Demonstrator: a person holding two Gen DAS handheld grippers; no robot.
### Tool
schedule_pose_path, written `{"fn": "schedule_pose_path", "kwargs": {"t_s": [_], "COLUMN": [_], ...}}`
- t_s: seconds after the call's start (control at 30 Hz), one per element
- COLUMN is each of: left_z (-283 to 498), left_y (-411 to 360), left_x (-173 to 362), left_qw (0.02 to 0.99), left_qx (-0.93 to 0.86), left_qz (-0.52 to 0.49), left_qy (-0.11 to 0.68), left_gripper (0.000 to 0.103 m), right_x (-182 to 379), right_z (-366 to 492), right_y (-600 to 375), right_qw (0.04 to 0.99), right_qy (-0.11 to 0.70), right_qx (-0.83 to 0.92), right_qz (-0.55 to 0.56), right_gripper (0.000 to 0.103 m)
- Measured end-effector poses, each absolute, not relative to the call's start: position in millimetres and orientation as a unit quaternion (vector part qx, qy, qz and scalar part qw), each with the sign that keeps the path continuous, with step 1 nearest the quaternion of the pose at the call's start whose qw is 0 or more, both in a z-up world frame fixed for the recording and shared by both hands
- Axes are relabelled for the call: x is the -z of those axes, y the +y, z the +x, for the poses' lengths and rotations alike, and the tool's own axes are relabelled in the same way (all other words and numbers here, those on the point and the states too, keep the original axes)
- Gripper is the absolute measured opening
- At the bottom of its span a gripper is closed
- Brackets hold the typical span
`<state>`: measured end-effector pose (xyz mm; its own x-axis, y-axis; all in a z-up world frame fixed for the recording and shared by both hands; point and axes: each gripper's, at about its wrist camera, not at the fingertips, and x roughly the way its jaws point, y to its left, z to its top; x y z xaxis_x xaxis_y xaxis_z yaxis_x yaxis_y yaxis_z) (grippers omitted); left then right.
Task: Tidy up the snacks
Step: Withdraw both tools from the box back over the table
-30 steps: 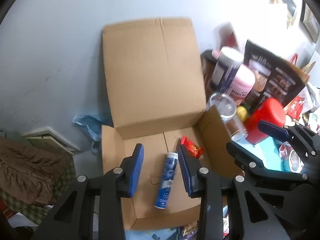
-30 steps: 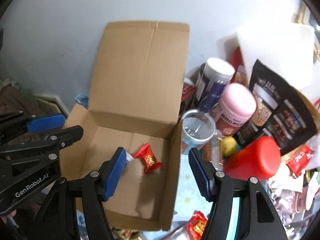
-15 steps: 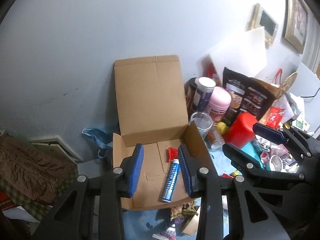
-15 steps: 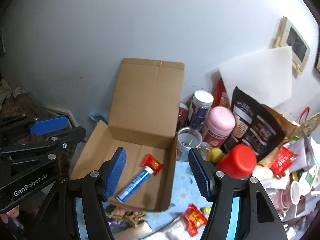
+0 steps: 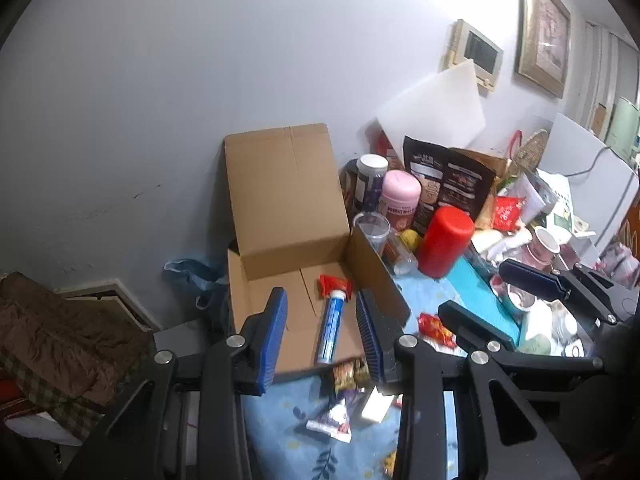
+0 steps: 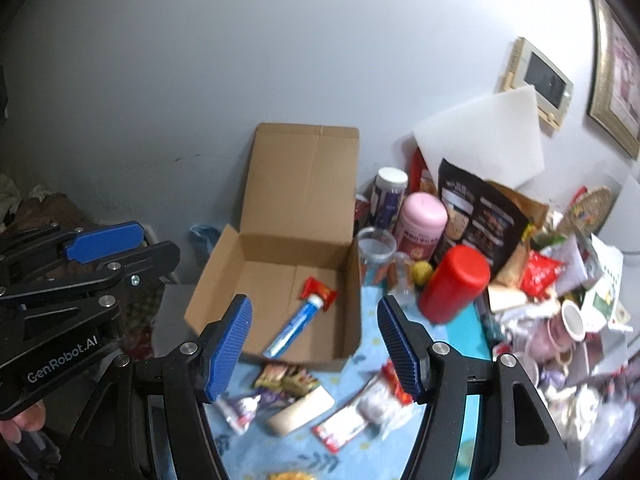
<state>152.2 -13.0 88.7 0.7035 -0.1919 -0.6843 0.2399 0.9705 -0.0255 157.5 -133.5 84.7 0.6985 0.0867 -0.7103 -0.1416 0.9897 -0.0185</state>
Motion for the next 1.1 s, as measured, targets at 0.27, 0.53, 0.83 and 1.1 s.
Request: {"fn": "schedule_pose_path", "kwargs": {"t_s": [0.27,0.53,0.83,1.1], "left_z": [97.3,57.2,33.6,29.9], "left_y": [1.7,14.8,22.9,19.3], "left_x": [-74.8,-46.8,-10.9,25.9], "left_qw": [0.916,0.904,0.888,0.871], "left_qx": [0.133,0.142,0.139,0.136], "left_qz": [0.036,0.034,0.04,0.032], "left_qy": [0.378,0.402,0.437,0.471], "left_gripper": [0.035,0.035,0.063,0.091], "right_x": [-69.8,-46.5,-7.9,37.5], "right_z": [101.9,55.1,24.1,13.6], "right_y": [-118.2,-104.4,-103.0,-114.9], "right_qw": [0.914,0.902,0.885,0.867], "right_qy": [0.403,0.43,0.464,0.497], "right_qx": [-0.048,-0.038,-0.037,-0.043], "right_qz": [-0.016,-0.006,0.013,0.014], "right_gripper": [0.067,0.067,0.069,0.081]}}
